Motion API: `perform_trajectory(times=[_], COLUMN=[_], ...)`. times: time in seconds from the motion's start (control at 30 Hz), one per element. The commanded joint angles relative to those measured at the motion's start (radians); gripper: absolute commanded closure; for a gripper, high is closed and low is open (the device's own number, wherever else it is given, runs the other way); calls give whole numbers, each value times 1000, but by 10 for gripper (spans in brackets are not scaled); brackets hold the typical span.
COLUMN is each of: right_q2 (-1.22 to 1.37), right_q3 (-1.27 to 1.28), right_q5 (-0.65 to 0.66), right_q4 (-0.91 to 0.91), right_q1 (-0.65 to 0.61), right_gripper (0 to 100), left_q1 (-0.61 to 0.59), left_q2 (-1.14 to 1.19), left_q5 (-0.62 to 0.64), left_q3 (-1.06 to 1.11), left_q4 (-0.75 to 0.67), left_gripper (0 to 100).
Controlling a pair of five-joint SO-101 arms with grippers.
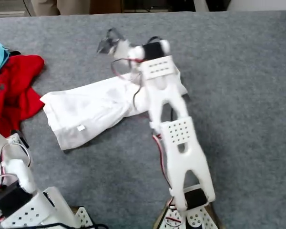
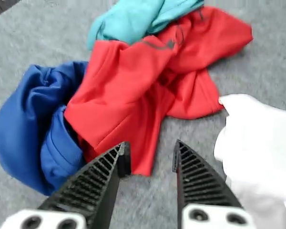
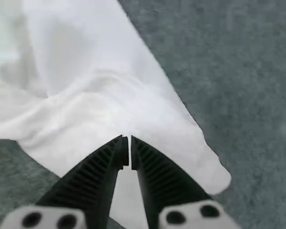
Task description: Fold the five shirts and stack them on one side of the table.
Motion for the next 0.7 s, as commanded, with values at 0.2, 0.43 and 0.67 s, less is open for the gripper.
perform_trajectory(times=[0.2,0.43,0.67], right_q2=[-326,-645,-967], right_q3=[76,492,891], right_q5=[-160,-256,-187], right_q4=[21,21,17], right_q1=[130,237,354], right_gripper=[920,920,921], left_q1=[14,207,376], left_q2=[516,1049,1403], left_q5=[97,100,149], left_q3=[-347,-815,-1092], left_q4=[32,399,548], left_gripper=[833,832,832])
